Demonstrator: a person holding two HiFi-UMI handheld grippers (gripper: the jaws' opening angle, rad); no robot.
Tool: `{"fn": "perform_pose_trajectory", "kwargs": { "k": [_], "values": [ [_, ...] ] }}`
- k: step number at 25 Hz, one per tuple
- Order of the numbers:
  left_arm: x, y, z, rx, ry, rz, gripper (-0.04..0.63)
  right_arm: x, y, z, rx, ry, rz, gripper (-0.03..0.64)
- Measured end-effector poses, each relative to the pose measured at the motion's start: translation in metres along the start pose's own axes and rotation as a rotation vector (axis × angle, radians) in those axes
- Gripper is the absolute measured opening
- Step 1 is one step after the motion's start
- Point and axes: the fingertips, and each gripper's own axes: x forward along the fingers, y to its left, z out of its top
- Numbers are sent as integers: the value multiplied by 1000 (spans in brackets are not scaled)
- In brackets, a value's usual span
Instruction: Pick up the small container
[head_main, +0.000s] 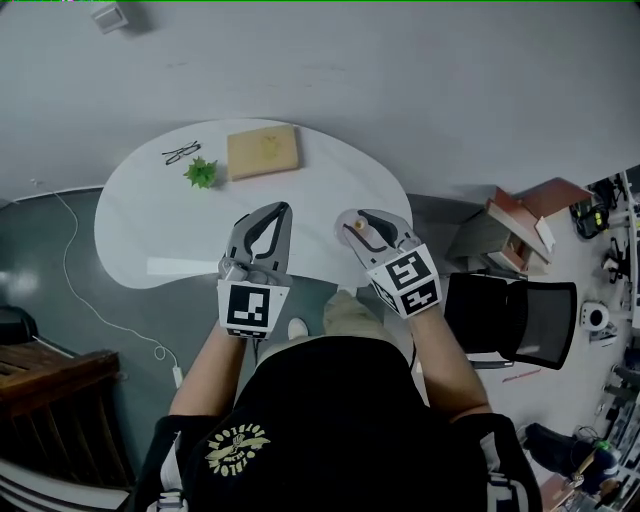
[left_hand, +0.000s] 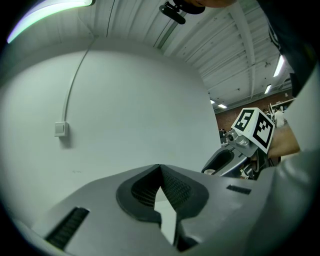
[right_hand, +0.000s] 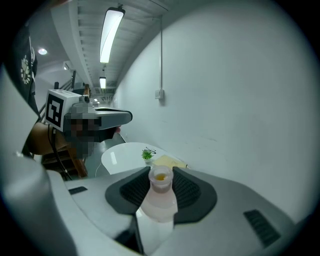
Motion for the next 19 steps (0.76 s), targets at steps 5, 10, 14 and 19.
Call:
{"fn": "perform_pose_trajectory", "kwargs": {
  "k": [5, 10, 14, 19],
  "values": [
    [-11, -6, 4, -1, -8, -10, 8, -13, 6, 12, -17, -13, -15, 153],
    [-14, -10, 8, 6, -11, -22, 9, -19, 11, 17, -22, -23, -15, 153],
    [-12, -14, 8, 12, -11, -36, 9, -23, 7, 18, -16, -30, -13, 153],
    [-7, -17, 4, 16, -8, -40, 9, -23, 5, 17, -28, -32, -16, 153]
  ]
}}
